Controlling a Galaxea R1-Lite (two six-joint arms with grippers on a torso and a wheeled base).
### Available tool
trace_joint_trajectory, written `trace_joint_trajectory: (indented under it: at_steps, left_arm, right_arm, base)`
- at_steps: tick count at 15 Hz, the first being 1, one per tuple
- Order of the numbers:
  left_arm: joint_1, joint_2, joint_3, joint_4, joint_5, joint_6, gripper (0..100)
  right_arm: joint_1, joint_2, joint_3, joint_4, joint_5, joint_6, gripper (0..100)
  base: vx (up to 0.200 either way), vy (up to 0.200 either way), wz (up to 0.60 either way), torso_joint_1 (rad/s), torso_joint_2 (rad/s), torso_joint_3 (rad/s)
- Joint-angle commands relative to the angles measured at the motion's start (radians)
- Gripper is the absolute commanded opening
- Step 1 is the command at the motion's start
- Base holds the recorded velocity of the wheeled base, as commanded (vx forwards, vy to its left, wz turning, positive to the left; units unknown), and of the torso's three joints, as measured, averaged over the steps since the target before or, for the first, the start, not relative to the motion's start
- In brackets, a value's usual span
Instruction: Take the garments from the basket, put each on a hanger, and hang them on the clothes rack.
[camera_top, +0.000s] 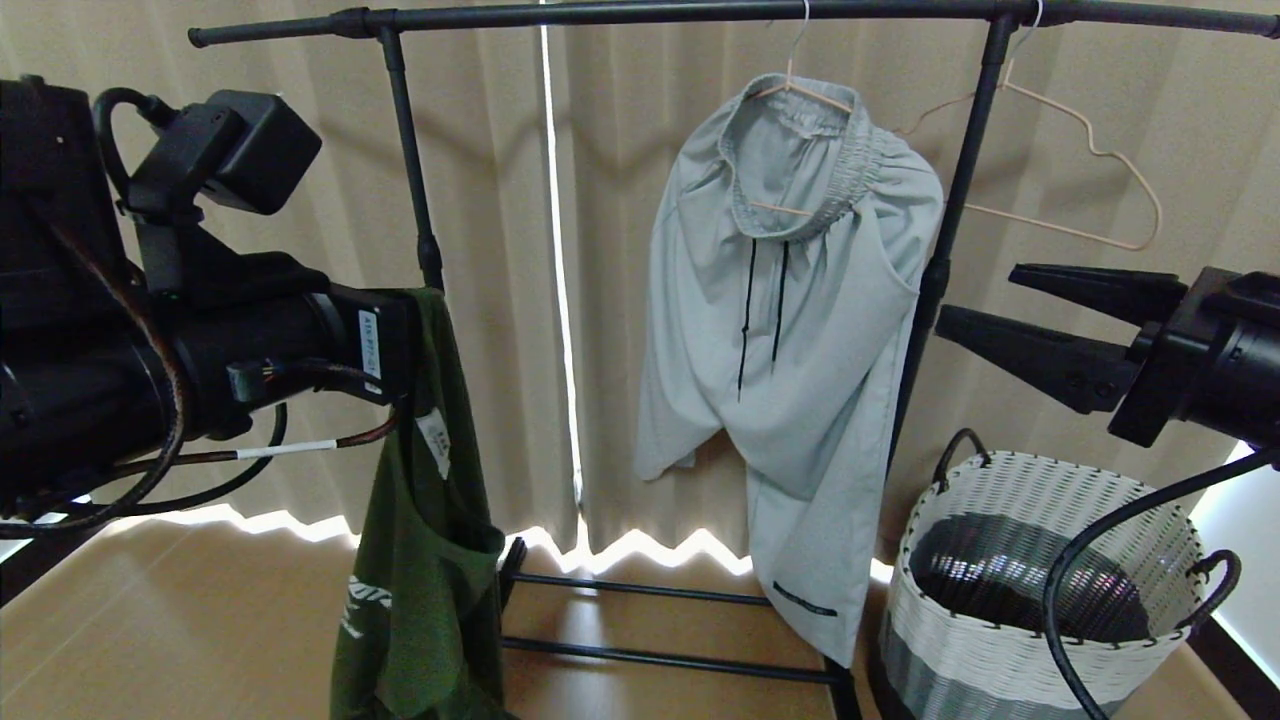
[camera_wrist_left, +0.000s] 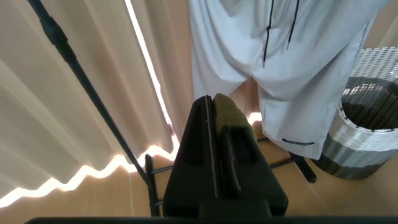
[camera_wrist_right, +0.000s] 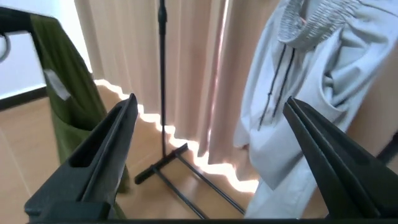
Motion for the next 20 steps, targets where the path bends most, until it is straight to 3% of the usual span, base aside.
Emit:
trace_joint_trajectory:
  at_steps: [1,2,3,5,7,12,14,16,20]
  left_arm:
    - [0.016,-0.041,0.031,0.001,-0.003,-0.003,0]
    - [0.024,-0.055,0.045,0.001,-0.005,-0.008,0]
    - [0.025,-0.058,0.048,0.001,-0.005,-0.008,0]
    - [0.042,-0.119,0.112,-0.002,-0.014,-0.019,0]
    - [0.037,-0.162,0.137,-0.002,-0.014,-0.020,0]
    - [0.042,-0.220,0.138,0.017,-0.006,-0.019,0]
    - [0.040,-0.219,0.138,0.017,-0.006,-0.017,0]
    - [0.040,-0.219,0.160,0.015,-0.009,-0.012,0]
    - [0.048,-0.251,0.199,0.015,-0.011,-0.015,0]
  right_arm:
    - [-0.069,-0.014,0.052,-0.001,-0.002,-0.067,100]
    - [-0.128,-0.022,0.079,-0.001,-0.009,-0.128,100]
    - [-0.134,-0.022,0.084,-0.001,-0.012,-0.134,100]
    - [-0.224,-0.076,0.164,0.002,-0.077,-0.211,100]
    - [-0.267,-0.106,0.248,-0.014,-0.083,-0.274,100]
    - [-0.296,-0.120,0.409,-0.228,-0.092,-0.278,100]
    - [-0.364,-0.118,0.441,-0.300,-0.094,-0.278,100]
    - [-0.458,-0.118,0.454,-0.303,-0.091,-0.277,100]
    - [-0.479,-0.145,0.518,-0.333,-0.094,-0.283,100]
  base:
    - [0.000,0.000,0.00,0.000,0.00,0.000]
    - [0.000,0.000,0.00,0.000,0.00,0.000]
    - [0.000,0.000,0.00,0.000,0.00,0.000]
    - [0.000,0.000,0.00,0.000,0.00,0.000]
    - [0.000,0.000,0.00,0.000,0.00,0.000]
    - [0.000,0.000,0.00,0.000,0.00,0.000]
    - [0.000,0.000,0.00,0.000,0.00,0.000]
    - [0.000,0.000,0.00,0.000,0.00,0.000]
    - [0.000,0.000,0.00,0.000,0.00,0.000]
